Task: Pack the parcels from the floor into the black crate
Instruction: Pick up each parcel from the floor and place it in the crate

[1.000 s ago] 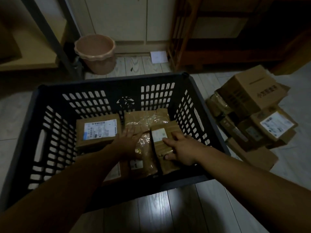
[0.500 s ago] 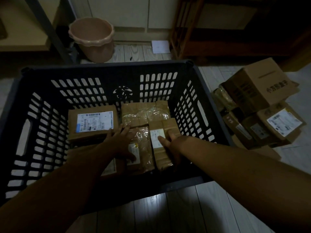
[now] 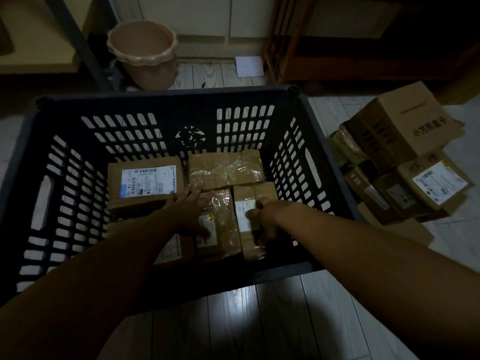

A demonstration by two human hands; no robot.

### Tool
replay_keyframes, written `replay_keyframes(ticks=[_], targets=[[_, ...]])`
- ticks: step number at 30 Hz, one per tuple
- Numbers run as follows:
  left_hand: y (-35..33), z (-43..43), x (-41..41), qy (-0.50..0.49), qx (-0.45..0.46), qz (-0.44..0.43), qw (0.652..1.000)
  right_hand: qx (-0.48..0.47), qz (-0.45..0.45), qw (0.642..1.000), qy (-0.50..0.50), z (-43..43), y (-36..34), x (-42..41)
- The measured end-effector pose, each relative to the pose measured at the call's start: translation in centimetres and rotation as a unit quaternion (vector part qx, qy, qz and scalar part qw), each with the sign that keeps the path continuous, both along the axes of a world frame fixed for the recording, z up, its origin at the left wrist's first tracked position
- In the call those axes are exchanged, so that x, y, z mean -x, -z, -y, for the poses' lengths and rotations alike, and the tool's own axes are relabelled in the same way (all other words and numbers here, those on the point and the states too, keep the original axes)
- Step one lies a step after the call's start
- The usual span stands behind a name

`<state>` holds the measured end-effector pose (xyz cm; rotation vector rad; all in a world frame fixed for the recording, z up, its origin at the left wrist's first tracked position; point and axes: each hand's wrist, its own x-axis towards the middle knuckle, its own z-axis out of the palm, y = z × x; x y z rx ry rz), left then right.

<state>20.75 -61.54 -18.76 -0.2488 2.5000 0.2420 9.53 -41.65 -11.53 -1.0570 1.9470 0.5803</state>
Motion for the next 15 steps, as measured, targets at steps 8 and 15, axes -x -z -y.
replay_keyframes(ticks=[8,15], targets=[[-13.8,0.0,-0.2,-0.144,-0.070,0.024,0.987,0.156,-0.035,0.986,0.050,1.0,-15.0,1.3],[-37.9,-0.3,-0.8,-0.137,-0.043,0.058,0.988,0.157,-0.038,0.986,0.050,-1.1,-36.3,1.2]])
